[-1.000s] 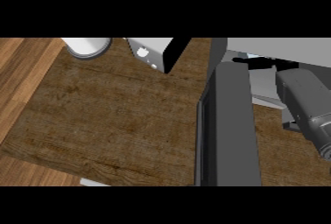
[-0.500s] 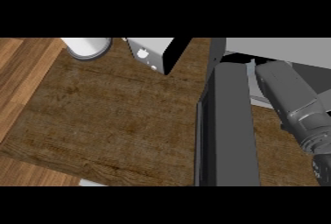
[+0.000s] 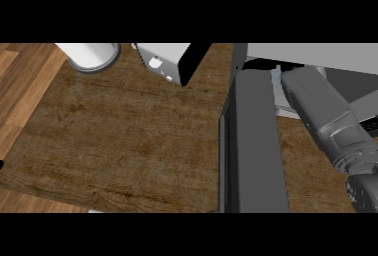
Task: Pick up the milk, place it into the microwave and close the microwave
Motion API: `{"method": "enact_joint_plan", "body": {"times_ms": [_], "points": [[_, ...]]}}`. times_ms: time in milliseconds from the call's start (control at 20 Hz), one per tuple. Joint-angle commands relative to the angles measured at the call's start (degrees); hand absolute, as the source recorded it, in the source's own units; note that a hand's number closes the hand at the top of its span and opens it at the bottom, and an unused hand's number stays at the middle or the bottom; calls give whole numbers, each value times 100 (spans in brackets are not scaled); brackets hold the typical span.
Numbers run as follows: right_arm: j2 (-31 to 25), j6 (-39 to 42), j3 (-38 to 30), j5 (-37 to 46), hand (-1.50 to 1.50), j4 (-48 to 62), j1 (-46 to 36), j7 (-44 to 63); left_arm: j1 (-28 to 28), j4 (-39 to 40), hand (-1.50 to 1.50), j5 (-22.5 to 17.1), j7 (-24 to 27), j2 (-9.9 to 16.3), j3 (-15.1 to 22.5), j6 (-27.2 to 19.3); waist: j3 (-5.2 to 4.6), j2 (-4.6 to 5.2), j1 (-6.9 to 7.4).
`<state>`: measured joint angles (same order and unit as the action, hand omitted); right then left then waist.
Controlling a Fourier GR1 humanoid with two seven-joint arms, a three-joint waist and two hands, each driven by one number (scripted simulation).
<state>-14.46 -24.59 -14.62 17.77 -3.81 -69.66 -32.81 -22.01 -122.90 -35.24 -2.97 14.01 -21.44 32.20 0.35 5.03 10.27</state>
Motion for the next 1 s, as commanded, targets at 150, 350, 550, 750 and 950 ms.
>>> {"method": "enact_joint_plan", "body": {"times_ms": [150, 350, 550, 750, 950], "points": [[63, -159, -397, -354, -150, -185, 42, -120, -95, 137, -150, 164, 30, -203, 239, 106, -15, -146, -209], [6, 119, -240, -178, -150, -117, 215, -273, -123, 147, -150, 353, 101, -297, 265, 119, -18, -198, -311], [-119, 509, -365, -303, -150, -131, 331, -344, -153, 140, -150, 745, 143, -589, 684, 182, -15, -209, -421], [-79, 1022, -494, -451, -150, -174, 731, -771, -233, 12, -150, 737, 198, -599, 987, 535, -12, -271, -513], [-40, 2122, -706, -717, -150, -178, 923, -1030, -118, 542, -150, 1219, 438, -851, 1404, 814, -20, -312, -660]]}}
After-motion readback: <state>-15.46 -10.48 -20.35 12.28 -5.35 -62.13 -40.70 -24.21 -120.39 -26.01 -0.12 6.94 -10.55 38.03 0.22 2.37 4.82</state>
